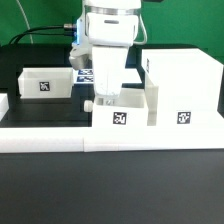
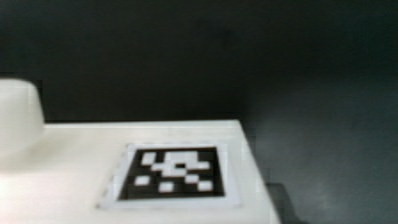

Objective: Assemble drawer

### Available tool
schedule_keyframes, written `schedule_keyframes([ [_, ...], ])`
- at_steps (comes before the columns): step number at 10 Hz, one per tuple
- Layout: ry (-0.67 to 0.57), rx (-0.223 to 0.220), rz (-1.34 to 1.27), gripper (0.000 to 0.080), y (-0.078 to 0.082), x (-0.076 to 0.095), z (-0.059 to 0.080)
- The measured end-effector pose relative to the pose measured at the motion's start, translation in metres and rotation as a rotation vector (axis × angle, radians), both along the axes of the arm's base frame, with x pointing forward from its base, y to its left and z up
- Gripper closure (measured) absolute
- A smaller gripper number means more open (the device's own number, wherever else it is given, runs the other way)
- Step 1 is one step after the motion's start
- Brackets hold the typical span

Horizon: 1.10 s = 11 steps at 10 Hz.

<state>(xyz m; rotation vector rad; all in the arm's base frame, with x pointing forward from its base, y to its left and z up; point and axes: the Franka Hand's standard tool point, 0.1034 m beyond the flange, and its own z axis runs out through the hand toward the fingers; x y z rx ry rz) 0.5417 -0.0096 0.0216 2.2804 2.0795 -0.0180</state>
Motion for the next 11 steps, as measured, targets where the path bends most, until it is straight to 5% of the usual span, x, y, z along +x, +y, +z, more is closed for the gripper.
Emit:
schedule_keyframes([
  [11,0.040,-0.013,0.033,0.0757,0.008,-0.007,-0.006],
])
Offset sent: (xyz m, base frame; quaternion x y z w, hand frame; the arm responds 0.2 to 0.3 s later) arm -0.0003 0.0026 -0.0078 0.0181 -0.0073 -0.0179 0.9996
